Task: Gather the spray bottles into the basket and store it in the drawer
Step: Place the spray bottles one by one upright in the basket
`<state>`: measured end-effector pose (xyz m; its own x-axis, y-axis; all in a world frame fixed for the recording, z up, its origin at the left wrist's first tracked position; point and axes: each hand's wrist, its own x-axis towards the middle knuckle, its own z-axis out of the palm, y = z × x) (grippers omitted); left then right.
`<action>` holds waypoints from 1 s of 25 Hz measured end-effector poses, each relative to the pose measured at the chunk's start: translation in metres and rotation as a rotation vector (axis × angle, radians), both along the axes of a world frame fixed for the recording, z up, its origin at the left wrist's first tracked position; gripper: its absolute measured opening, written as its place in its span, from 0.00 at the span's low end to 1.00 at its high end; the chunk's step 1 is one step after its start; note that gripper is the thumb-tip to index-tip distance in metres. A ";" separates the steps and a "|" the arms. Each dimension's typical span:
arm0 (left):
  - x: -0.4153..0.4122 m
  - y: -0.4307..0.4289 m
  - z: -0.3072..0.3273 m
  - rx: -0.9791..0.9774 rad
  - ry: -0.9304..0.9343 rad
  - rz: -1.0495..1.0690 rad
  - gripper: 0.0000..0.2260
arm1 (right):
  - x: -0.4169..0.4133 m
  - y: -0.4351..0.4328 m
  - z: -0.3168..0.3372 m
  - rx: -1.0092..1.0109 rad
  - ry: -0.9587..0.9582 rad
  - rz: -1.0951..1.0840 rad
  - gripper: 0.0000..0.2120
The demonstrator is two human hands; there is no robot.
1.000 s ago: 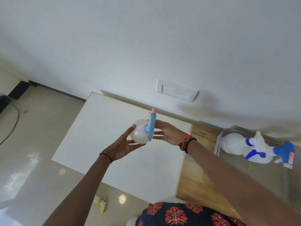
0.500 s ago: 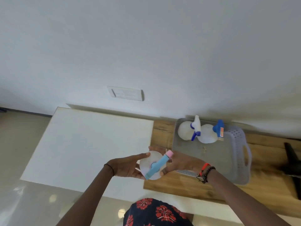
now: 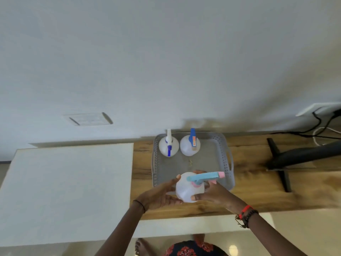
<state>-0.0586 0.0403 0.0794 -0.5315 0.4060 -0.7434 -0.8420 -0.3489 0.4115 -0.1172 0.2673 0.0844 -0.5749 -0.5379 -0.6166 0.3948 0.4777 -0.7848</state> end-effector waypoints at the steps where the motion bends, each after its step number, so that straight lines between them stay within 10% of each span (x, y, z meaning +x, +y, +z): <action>1: -0.003 0.016 0.001 -0.006 0.037 0.027 0.25 | 0.000 0.011 -0.004 0.005 0.007 -0.082 0.37; 7: -0.027 0.110 -0.003 -0.168 0.253 0.117 0.19 | -0.010 0.055 -0.027 0.098 0.039 -0.421 0.25; 11: -0.049 0.141 -0.018 -0.350 0.318 0.128 0.19 | -0.029 0.058 -0.035 0.133 0.156 -0.504 0.36; 25: -0.114 0.154 -0.077 -0.517 0.147 0.346 0.17 | -0.090 0.051 -0.080 0.169 0.280 -0.345 0.41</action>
<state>-0.1725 0.1942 0.0019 -0.6788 -0.1992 -0.7068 -0.6384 -0.3157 0.7020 -0.2071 0.3184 0.0046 -0.8590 -0.1915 -0.4749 0.3372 0.4864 -0.8061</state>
